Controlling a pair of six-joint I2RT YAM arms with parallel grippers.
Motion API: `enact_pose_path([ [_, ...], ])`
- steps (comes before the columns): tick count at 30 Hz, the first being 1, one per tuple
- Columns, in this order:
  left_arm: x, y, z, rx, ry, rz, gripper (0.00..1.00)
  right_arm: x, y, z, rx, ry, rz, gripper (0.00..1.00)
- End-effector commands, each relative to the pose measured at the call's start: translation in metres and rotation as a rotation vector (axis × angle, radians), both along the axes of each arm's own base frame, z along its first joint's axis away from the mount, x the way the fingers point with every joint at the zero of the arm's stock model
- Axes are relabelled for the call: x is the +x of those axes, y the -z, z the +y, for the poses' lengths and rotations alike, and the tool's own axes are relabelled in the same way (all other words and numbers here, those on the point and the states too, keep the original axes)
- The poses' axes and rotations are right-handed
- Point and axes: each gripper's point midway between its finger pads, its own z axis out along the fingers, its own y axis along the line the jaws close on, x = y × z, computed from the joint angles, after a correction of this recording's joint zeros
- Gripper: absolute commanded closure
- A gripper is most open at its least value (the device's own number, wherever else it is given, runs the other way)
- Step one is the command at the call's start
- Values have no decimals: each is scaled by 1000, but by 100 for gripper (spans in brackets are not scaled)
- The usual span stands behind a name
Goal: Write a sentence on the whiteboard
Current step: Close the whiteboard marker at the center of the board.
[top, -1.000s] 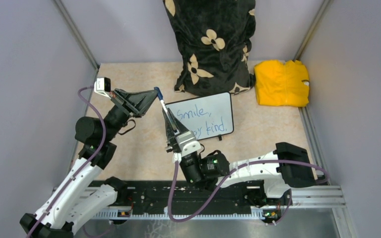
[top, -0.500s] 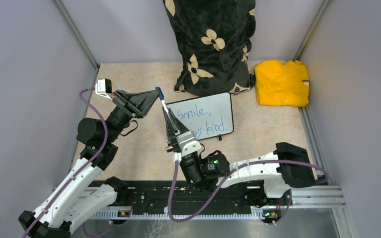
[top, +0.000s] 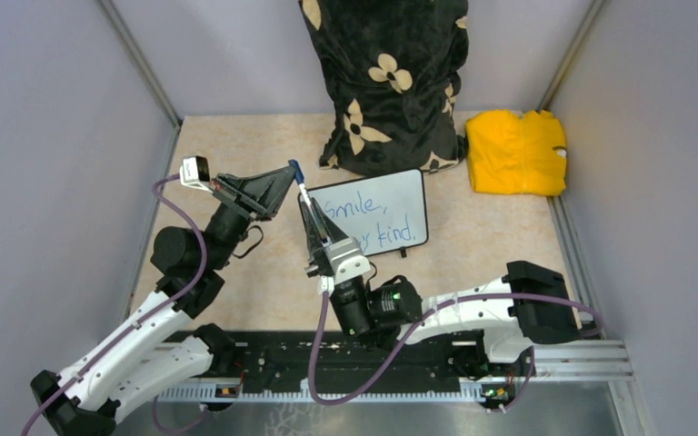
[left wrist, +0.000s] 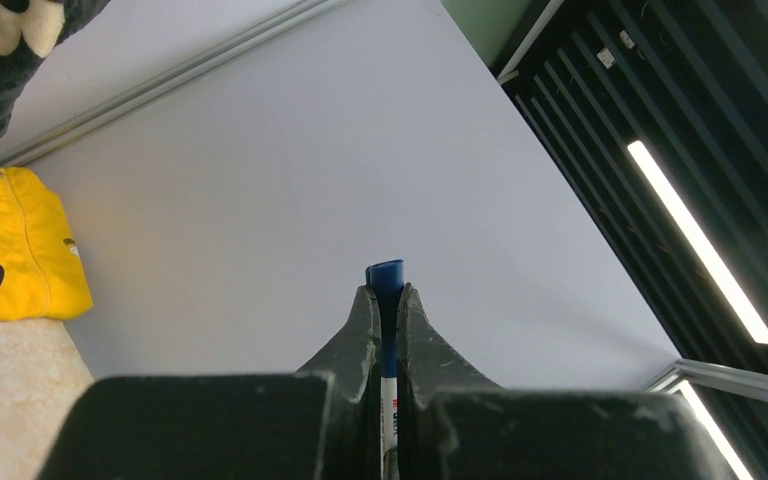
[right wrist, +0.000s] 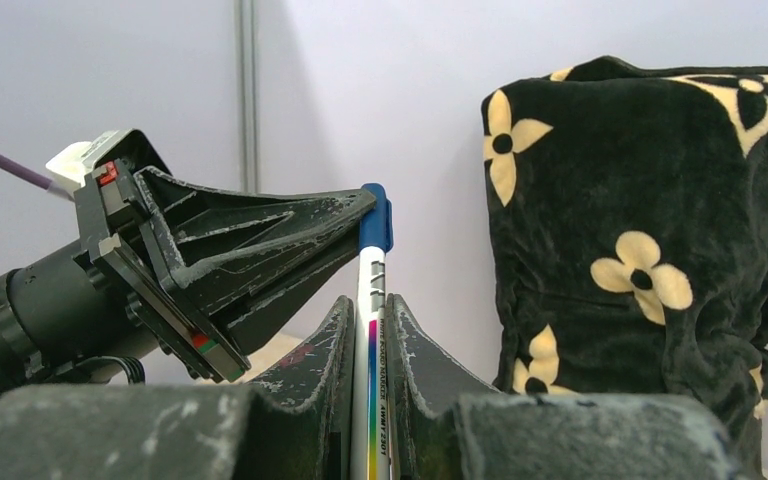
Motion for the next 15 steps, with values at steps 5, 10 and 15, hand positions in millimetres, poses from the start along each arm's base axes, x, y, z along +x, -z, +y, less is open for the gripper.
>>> enact_pose_path([
  [5,-47,34,-41,144,256,-29,100,13,-34,-19,101,-1,-47,100],
  [10,-45,26,-31,131,198,-54,92,9,-38,-28,127,-51,-37,100],
  [15,-45,9,-21,121,142,-95,57,2,-38,-29,116,-117,-36,100],
])
